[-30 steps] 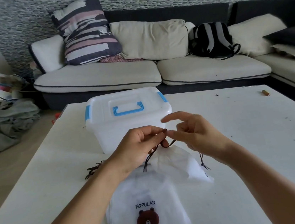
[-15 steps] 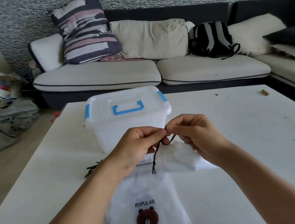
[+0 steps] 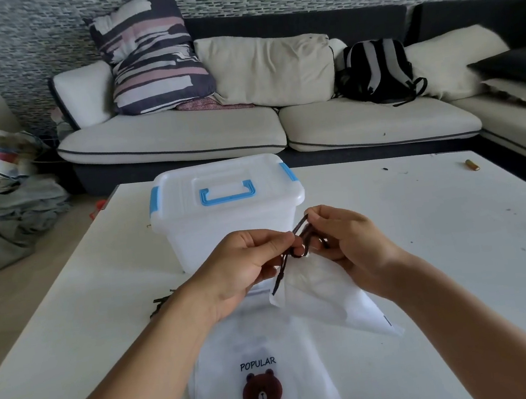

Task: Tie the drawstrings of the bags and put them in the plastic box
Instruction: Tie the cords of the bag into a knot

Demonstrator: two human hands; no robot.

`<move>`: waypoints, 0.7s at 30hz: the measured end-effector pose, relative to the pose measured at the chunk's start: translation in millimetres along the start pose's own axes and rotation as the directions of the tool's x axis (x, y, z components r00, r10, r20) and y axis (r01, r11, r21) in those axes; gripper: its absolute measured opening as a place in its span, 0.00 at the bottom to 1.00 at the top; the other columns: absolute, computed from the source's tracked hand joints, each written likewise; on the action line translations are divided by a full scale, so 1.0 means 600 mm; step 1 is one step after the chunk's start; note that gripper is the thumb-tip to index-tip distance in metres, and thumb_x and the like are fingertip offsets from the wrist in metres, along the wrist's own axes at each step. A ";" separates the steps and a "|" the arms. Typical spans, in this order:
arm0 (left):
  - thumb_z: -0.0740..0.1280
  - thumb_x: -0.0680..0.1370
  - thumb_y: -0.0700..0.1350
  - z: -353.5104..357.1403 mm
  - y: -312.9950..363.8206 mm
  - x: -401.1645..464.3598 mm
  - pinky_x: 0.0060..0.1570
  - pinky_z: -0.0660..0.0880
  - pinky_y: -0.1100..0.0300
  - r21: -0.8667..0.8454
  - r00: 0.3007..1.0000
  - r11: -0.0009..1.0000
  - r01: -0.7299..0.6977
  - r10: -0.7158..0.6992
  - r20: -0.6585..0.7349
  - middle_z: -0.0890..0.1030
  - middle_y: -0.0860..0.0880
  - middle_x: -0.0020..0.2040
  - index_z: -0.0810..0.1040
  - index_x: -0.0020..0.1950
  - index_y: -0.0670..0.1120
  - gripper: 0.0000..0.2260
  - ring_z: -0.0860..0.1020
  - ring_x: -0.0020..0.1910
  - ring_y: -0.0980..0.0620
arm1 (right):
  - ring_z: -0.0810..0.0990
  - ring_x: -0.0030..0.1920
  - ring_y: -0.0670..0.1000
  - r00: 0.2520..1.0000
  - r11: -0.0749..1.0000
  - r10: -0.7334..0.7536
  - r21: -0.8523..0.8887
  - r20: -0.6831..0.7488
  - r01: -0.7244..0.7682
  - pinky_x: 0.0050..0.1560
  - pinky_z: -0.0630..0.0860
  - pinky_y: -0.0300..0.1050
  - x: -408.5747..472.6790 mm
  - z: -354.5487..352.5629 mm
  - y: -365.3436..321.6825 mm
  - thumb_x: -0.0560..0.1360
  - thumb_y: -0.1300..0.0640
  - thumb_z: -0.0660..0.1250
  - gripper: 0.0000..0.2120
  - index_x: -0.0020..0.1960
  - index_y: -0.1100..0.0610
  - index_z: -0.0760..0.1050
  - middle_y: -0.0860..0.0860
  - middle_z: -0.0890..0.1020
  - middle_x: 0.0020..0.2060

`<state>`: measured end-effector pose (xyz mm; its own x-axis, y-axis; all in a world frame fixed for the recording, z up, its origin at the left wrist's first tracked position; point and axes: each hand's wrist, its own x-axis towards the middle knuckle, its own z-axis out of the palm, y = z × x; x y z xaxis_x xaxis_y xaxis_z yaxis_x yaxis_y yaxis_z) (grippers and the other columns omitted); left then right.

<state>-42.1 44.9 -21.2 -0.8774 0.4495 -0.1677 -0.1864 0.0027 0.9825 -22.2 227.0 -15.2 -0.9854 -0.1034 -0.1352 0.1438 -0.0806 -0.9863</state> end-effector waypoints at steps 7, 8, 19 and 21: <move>0.70 0.77 0.46 -0.002 -0.001 -0.002 0.54 0.72 0.55 0.032 0.999 0.999 -0.002 0.004 -0.052 0.86 0.49 0.43 0.87 0.43 0.48 0.07 0.79 0.39 0.57 | 0.59 0.28 0.47 0.993 0.962 -0.107 -0.249 0.050 0.116 0.29 0.52 0.43 0.005 -0.012 0.000 0.81 0.58 0.67 0.05 0.49 0.58 0.80 0.47 0.68 0.28; 0.70 0.77 0.45 -0.003 0.000 -0.003 0.53 0.72 0.56 0.034 0.999 0.999 -0.002 0.004 -0.048 0.86 0.49 0.43 0.87 0.42 0.48 0.07 0.79 0.38 0.58 | 0.59 0.28 0.47 0.993 0.962 -0.115 -0.248 0.026 0.118 0.30 0.52 0.44 0.005 -0.013 0.000 0.80 0.59 0.67 0.05 0.47 0.58 0.80 0.46 0.69 0.27; 0.73 0.75 0.41 -0.002 0.001 0.000 0.46 0.74 0.63 -0.009 0.993 0.999 0.045 -0.045 -0.106 0.87 0.46 0.47 0.84 0.54 0.47 0.08 0.83 0.44 0.54 | 0.57 0.28 0.47 0.987 0.982 -0.155 -0.109 -0.028 0.151 0.35 0.51 0.47 0.007 -0.011 0.003 0.81 0.60 0.64 0.06 0.46 0.58 0.76 0.45 0.71 0.26; 0.73 0.76 0.42 -0.005 0.001 0.000 0.49 0.76 0.62 0.018 0.996 0.998 0.063 -0.061 -0.070 0.87 0.45 0.48 0.84 0.56 0.45 0.09 0.82 0.45 0.54 | 0.58 0.28 0.47 0.988 0.982 -0.151 -0.122 -0.019 0.147 0.34 0.51 0.45 0.007 -0.011 0.005 0.82 0.60 0.64 0.06 0.46 0.58 0.76 0.46 0.71 0.27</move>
<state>-43.6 42.3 -20.8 -0.8931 0.3849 -0.2327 -0.2327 0.0473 0.9714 -26.6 232.8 -19.1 -0.9974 -0.0709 0.0131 -0.0150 0.0268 -0.9995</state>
